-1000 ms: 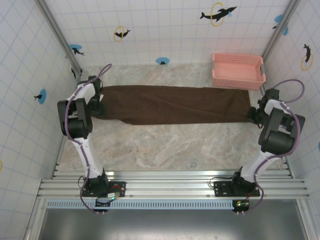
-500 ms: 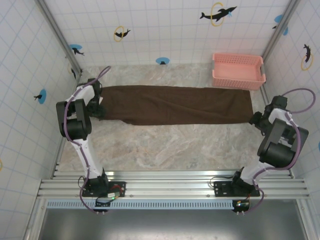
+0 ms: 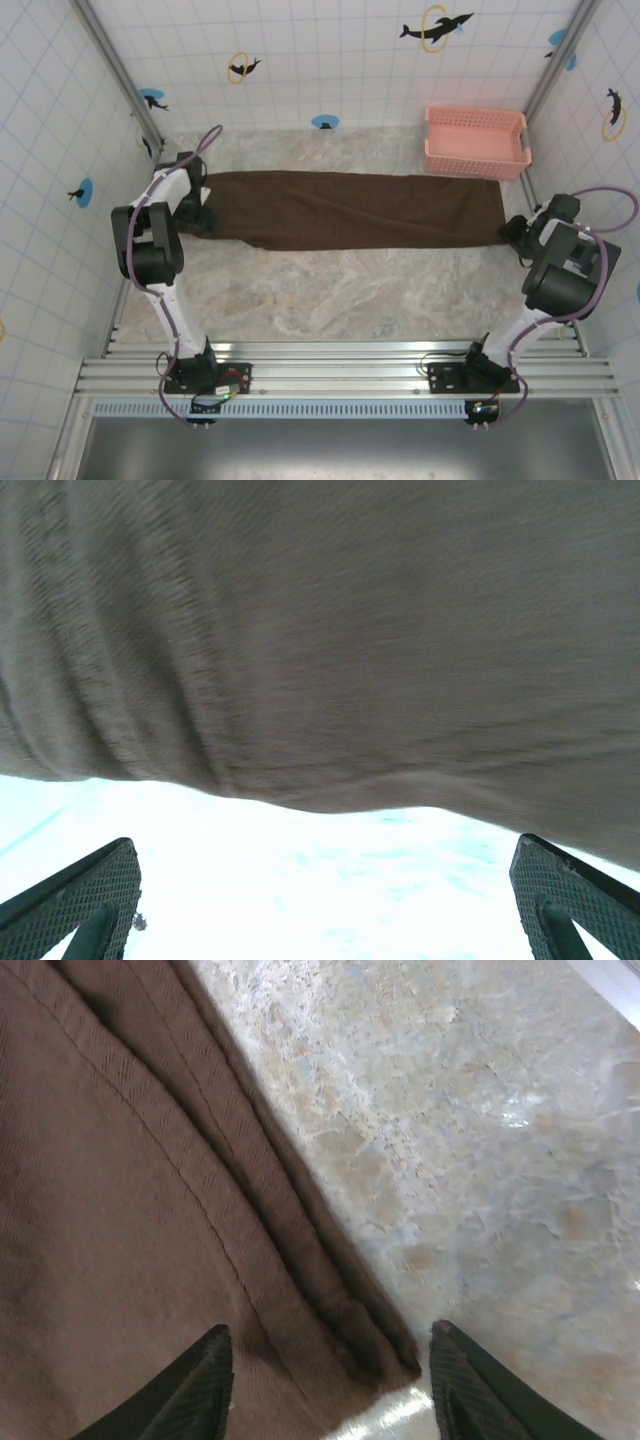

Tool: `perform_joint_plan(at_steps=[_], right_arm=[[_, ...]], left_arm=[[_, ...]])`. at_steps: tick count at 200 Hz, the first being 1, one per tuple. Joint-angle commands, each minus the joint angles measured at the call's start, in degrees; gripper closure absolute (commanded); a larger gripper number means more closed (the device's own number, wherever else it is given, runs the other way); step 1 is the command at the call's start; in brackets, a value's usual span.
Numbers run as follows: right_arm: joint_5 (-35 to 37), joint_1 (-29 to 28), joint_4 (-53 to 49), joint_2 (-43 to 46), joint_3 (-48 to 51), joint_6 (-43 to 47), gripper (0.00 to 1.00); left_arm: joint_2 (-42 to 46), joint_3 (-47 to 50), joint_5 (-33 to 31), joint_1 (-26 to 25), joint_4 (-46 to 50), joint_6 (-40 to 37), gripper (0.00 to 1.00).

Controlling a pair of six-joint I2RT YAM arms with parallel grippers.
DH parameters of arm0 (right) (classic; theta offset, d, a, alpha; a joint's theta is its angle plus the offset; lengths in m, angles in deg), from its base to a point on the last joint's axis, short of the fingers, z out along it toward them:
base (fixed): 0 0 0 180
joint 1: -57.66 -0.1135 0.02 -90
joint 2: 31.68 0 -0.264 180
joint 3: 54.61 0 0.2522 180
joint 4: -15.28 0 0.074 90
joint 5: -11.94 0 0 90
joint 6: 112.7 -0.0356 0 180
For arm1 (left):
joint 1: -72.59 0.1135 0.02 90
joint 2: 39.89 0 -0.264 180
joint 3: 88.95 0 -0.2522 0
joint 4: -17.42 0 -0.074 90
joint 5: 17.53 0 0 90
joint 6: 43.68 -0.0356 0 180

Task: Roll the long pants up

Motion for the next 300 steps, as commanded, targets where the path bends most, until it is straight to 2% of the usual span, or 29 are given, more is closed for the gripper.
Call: perform_joint_plan(at_steps=[1, 20, 47, 58, 77, 99, 112, 176, 197, 221, 226, 256, 259, 268, 300], right_arm=[[-0.9, -0.2, -0.9, -4.1, 0.7, -2.5, 0.53], [-1.9, -0.2, 0.5, -4.6, 1.1, -3.4, 0.64], [-3.1, -0.4, 1.2, -5.8, 0.8, -3.7, 0.89], [-3.8, -0.5, 2.1, -5.9, 0.8, -3.6, 0.93], [-3.8, -0.7, 3.8, -3.9, 1.8, -3.5, 0.95], [-2.2, -0.6, 3.3, 0.8, 2.9, -2.7, 0.97], [-1.5, -0.7, 2.0, 4.1, 3.3, -2.0, 1.0], [1.5, -0.5, -6.9, 21.4, 1.5, 0.2, 1.0], [1.1, -0.5, -12.3, 22.2, -3.4, 0.9, 1.0], [0.9, -0.3, -13.9, 22.2, -7.8, 0.5, 1.0], [0.9, -0.2, -14.1, 22.1, -8.6, 0.5, 1.0], [-0.8, 0.7, -13.8, 20.6, -13.0, -0.5, 1.0], [-1.2, 0.8, -13.8, 20.4, -13.5, -0.5, 1.0], [-1.9, 0.9, -13.7, 19.9, -14.6, -0.7, 1.0], [-5.9, 0.9, -13.0, 18.4, -16.8, -1.8, 1.0]], left_arm=[[3.4, -3.4, 6.4, -9.2, 2.1, 4.3, 0.03], [1.7, -7.0, 11.9, -15.1, 1.4, 9.4, 0.03], [-3.7, -15.2, 14.7, -22.1, 2.1, 12.9, 0.03], [-6.1, -18.7, 16.2, -24.1, 2.6, 13.9, 0.03], [-9.3, -21.7, 18.4, -26.9, 1.8, 15.6, 0.03], [-11.6, -20.4, 18.9, -28.9, -0.8, 17.2, 0.03], [-13.1, -19.8, 18.6, -29.3, -1.4, 17.8, 0.03], [-18.6, -19.5, 17.7, -30.4, -1.7, 20.1, 0.03], [-21.0, -19.4, 18.6, -31.3, -1.0, 20.8, 0.03], [-19.8, -14.7, 23.0, -32.7, -3.2, 23.7, 0.03], [-17.3, -13.3, 24.2, -33.0, -3.9, 24.5, 0.03], [-14.8, -8.5, 25.2, -37.0, -4.6, 26.8, 0.03], [-14.8, -8.3, 25.4, -39.0, -4.5, 27.0, 0.03], [-14.6, -7.9, 26.1, -40.6, -4.2, 27.9, 0.03], [-13.7, -6.4, 32.6, -45.0, -8.1, 35.2, 0.03]])
